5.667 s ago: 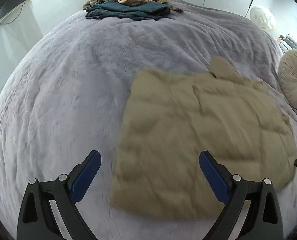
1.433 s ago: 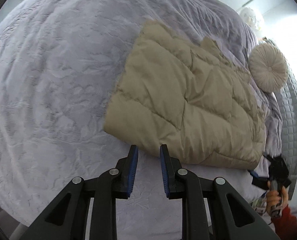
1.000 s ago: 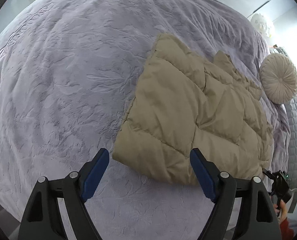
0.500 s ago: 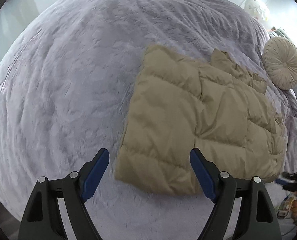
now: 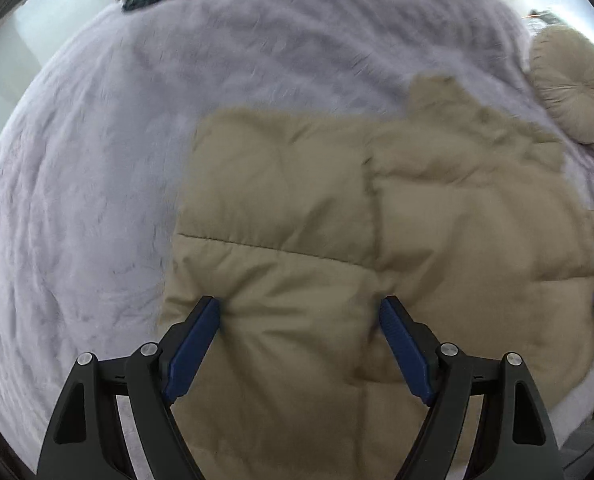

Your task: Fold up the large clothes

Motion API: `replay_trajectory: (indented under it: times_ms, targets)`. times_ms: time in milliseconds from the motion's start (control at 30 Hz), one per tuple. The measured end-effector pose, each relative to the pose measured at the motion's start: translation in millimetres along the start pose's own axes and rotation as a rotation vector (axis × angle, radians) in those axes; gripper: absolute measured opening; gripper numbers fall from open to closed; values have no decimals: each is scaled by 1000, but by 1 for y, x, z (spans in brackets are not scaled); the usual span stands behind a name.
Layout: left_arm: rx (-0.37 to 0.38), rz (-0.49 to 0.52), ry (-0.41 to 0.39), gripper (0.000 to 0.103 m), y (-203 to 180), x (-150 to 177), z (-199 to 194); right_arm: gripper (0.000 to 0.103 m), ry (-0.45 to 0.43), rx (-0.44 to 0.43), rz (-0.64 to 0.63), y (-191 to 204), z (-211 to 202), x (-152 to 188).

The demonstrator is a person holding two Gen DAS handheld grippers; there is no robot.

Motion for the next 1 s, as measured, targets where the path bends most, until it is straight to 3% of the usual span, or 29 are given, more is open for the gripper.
replay_trajectory:
  times_ms: [133, 233, 333, 433, 500, 733, 767, 800, 833, 1000]
  targets:
    - [15, -43, 25, 83, 7, -1, 16, 49, 17, 83, -81, 5, 16, -11]
    - [4, -10, 22, 83, 6, -5, 8, 49, 41, 125, -101, 8, 11, -12]
    - [61, -19, 16, 83, 11, -9, -9, 49, 39, 147, -113, 16, 2, -11]
    - [105, -51, 19, 83, 22, -12, -24, 59, 13, 98, -100, 26, -17, -1]
    - [113, -58, 21, 83, 27, -12, -30, 75, 1, 55, -97, 35, -27, 8]
    - [106, -48, 37, 83, 30, -4, -32, 82, 66, -68, -119, 76, -27, 59]
    - [106, -45, 35, 84, 29, -4, -32, 90, 75, -88, -113, 79, -27, 66]
    - [106, -43, 34, 99, 28, -2, -32, 99, 82, -103, -108, 83, -24, 69]
    - [100, -43, 31, 103, 29, -1, -32, 103, 86, -123, -102, 87, -24, 74]
    - [105, -38, 31, 103, 32, -1, -34, 103, 122, -206, -116, 108, -16, 88]
Point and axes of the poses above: each gripper's, at about its wrist camera, not at the fingertips, and z roughly the way its jaws point, y to its left, x to its underside, the point moved 8 cm from there along z, roughly the way its jaws point, and after that the axes turned 8 degrees about -z, right-handed, at the moved point
